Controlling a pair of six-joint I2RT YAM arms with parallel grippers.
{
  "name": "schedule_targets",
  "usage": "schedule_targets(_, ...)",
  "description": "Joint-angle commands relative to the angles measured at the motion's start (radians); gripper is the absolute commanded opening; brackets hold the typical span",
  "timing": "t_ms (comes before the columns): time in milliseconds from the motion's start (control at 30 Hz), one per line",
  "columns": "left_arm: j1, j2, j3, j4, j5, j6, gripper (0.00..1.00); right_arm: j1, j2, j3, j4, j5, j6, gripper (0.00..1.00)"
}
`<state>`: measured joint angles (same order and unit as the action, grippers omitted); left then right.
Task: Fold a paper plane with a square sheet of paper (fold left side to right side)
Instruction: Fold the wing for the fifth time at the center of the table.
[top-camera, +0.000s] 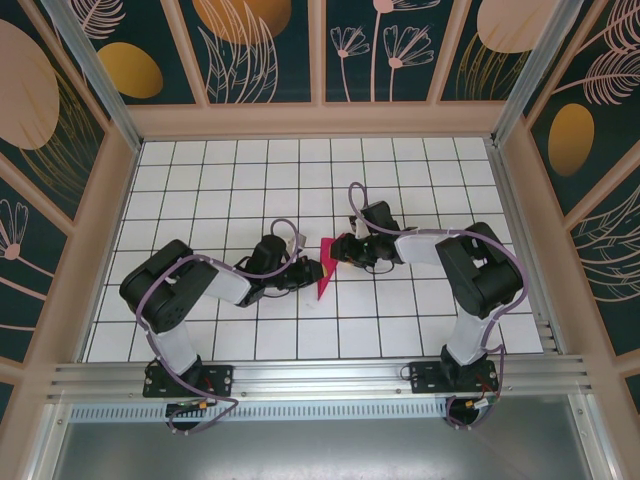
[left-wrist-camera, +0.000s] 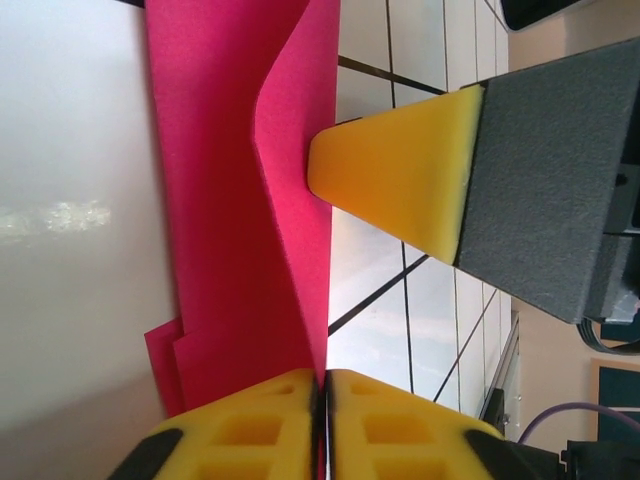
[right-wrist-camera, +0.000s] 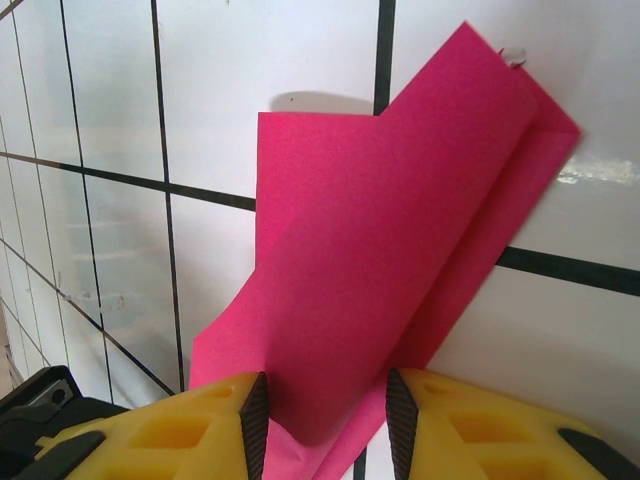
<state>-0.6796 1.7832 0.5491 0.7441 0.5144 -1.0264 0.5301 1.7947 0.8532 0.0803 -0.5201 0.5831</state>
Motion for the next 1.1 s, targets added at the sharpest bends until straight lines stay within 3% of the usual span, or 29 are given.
schedule_targets(0, 0.008, 0.02, 0.016, -0.036, -0.017, 0.012, 0.07, 0.008, 0.04, 0.0, -0.025, 0.035, -0.007, 0.4)
schedule_targets(200, 0.015, 0.031, -0.001, -0.049, -0.045, 0.013, 0.02, 0.006, 0.011, -0.001, -0.028, 0.042, -0.018, 0.43)
schedule_targets(667, 0.02, 0.061, -0.012, -0.028, -0.044, 0.015, 0.0, 0.006, -0.041, 0.0, -0.02, 0.037, -0.04, 0.43)
schedule_targets(1067, 0.02, 0.083, 0.0, -0.04, -0.045, 0.029, 0.0, 0.03, -0.115, 0.01, 0.005, -0.014, -0.054, 0.3)
